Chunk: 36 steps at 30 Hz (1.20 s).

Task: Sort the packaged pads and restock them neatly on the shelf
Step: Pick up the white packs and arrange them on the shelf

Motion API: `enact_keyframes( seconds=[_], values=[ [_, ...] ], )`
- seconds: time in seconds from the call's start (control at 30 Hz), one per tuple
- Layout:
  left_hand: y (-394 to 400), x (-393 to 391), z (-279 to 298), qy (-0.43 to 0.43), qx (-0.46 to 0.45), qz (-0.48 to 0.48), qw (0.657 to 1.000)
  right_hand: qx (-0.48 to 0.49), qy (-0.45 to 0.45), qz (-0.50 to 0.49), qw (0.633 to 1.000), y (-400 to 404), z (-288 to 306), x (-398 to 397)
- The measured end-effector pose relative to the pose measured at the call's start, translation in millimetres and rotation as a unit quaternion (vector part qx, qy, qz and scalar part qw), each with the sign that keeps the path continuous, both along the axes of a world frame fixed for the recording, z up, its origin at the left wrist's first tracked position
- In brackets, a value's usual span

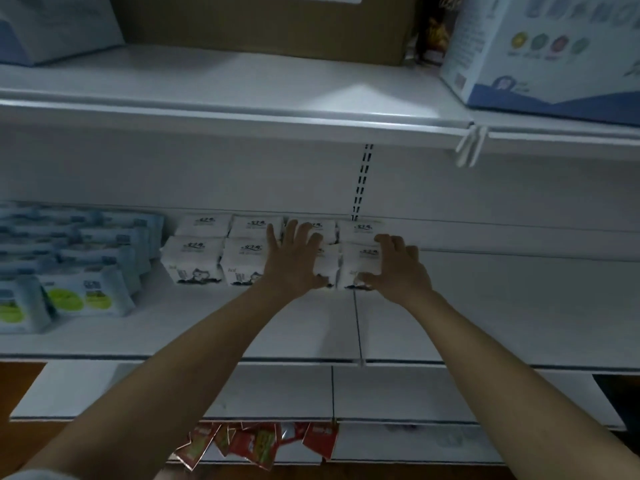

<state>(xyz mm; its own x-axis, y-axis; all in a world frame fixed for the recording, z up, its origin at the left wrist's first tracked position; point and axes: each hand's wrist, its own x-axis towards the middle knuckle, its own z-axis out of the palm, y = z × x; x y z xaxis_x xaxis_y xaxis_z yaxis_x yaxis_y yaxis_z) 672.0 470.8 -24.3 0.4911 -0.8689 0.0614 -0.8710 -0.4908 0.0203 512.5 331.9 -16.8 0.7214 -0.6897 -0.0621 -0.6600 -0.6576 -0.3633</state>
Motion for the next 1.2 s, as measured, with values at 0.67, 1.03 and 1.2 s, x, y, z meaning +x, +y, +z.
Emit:
enact_keyframes(
  seconds=[0.67, 1.03, 1.2],
  values=[
    [221, -193, 57, 0.036, -0.131, 0.275, 0.952, 0.067, -0.053, 0.208, 0.974, 194, 55, -118],
    [431, -179, -46, 0.118, -0.097, 0.365, 0.918, 0.082, 0.102, 0.299, 0.945, 396, -37, -72],
    [531, -173, -110, 0.211, -0.043, 0.374, 0.902, 0.135, 0.188, 0.287, 0.930, 499, -96, -50]
  ],
)
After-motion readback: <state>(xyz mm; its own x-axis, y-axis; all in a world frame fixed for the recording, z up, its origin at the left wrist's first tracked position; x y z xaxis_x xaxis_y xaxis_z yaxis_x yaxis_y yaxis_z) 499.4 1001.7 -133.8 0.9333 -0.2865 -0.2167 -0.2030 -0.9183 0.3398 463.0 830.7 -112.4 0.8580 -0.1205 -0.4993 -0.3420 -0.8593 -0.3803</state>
